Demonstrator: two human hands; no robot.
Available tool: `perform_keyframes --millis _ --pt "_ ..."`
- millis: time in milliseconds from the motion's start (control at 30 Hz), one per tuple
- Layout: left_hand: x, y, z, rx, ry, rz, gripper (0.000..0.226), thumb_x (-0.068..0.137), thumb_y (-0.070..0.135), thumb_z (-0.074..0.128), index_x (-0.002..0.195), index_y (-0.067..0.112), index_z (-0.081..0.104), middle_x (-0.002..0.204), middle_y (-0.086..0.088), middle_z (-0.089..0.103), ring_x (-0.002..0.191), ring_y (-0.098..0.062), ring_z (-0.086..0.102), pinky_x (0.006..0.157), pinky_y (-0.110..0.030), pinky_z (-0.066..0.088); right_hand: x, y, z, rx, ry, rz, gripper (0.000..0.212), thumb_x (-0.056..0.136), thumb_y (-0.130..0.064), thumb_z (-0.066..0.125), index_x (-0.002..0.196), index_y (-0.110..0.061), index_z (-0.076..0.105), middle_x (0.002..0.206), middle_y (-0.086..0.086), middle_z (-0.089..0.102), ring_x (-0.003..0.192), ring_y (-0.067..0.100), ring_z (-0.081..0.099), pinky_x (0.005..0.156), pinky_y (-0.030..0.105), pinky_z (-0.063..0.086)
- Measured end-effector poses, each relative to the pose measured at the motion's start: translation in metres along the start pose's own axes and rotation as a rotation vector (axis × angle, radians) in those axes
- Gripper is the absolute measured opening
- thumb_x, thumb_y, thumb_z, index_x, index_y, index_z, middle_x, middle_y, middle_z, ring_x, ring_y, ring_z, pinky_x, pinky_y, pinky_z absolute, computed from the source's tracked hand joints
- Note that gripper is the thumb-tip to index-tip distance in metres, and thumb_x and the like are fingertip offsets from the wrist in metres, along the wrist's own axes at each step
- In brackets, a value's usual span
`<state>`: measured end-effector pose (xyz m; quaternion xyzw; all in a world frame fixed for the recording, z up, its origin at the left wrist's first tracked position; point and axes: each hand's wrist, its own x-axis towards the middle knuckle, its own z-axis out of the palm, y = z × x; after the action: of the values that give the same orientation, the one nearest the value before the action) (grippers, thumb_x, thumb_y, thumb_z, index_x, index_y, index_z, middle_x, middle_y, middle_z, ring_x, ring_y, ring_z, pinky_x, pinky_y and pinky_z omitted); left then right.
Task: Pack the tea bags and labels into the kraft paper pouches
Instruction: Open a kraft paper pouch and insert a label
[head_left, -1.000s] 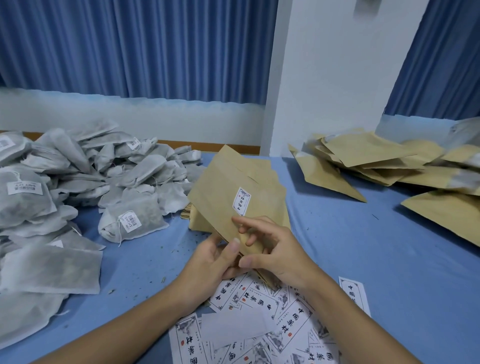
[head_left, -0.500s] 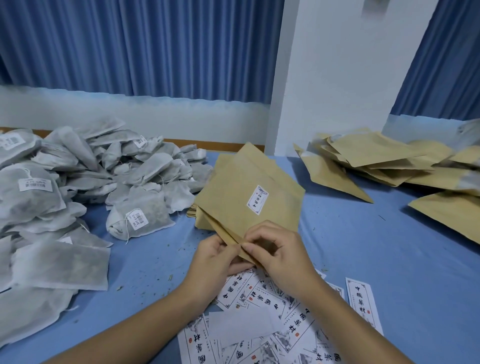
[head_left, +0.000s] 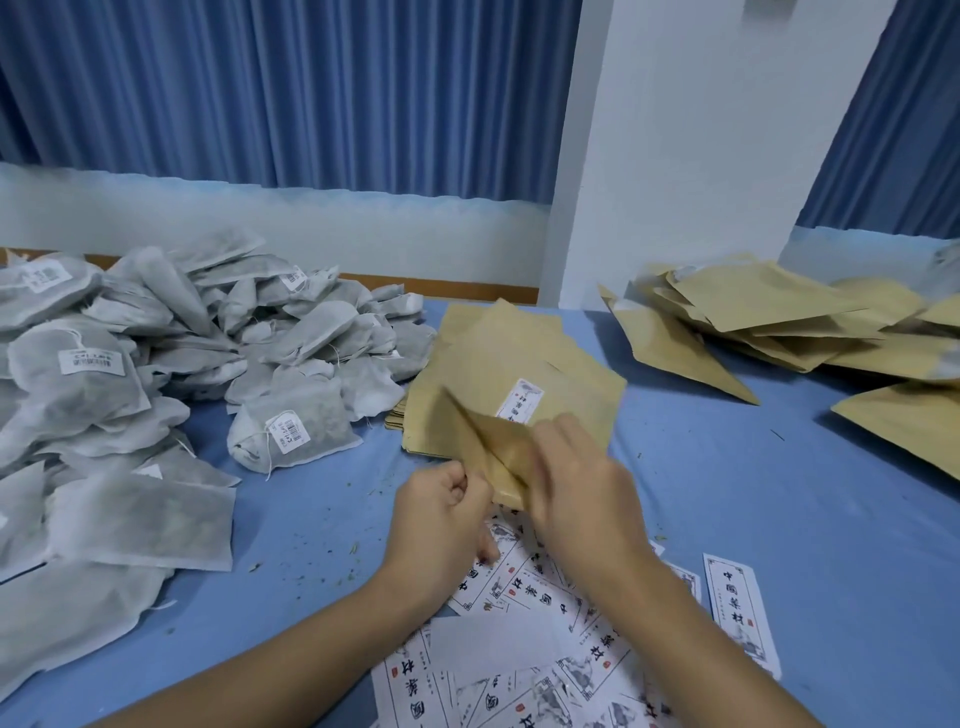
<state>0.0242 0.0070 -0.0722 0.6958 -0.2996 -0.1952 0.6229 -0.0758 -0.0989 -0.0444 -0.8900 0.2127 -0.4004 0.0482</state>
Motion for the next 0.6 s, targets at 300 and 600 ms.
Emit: perform_keyframes --millis 300,600 --pt "-0.005 -0.001 0.001 0.041 0.029 0.010 0.033 0.091 0.019 0.063 0.061 0.009 0.055 0.050 -0.017 0.055 0.038 -0.010 0.048 0.041 -0.023 0.037 -0.011 0.008 -0.003 -0.068 -0.320 0.008 0.015 0.101 -0.036 0.047 0.106 -0.030 0.059 0.103 -0.013 0.061 0.094 0.015 0.057 0.070 0.033 0.050" --pt "0.000 0.020 -0.018 0.769 0.217 1.324 0.004 0.079 0.003 0.066 0.079 0.004 0.070 0.090 -0.008 0.064 0.080 -0.030 0.058 0.075 -0.038 0.045 -0.007 -0.013 -0.005 -0.182 -0.454 0.110 0.011 0.082 -0.017 0.040 0.079 -0.022 0.049 0.066 0.003 0.056 0.064 0.027 0.047 0.051 0.031 0.032"
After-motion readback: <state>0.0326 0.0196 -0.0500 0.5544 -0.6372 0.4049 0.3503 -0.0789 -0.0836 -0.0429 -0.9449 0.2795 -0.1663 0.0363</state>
